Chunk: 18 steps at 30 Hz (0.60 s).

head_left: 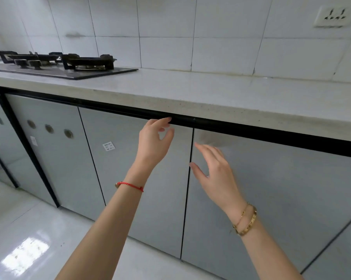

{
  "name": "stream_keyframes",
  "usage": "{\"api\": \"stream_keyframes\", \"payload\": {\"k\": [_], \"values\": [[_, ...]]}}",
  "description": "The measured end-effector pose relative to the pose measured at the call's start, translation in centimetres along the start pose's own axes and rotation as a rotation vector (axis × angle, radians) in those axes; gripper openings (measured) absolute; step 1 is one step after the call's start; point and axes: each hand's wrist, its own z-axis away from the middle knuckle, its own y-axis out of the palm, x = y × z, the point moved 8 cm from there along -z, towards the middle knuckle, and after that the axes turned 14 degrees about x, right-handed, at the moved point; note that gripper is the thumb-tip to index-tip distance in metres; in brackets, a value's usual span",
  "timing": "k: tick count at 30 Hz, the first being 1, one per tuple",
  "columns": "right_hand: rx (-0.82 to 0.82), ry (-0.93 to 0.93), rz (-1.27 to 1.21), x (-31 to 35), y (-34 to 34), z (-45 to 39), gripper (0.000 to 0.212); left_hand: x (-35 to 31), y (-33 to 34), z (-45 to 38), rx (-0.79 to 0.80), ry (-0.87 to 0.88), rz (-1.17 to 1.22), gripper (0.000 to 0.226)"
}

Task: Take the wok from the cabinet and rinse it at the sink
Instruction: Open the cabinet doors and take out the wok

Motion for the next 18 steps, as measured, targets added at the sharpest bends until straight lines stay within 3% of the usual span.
{"api": "stream_keyframes", "payload": {"k": [8, 18], "values": [[0.015, 0.026, 0.022, -0.4, 1.2, 0.1, 0.051, 1.8, 1.5, 0.3, 0.066, -0.095, 0.575, 0.031], [0.020, 0.079, -0.021, 0.1, 3.7, 0.9, 0.055, 2.1, -0.3, 3.4, 0.082, -0.096, 0.665, 0.036]]}}
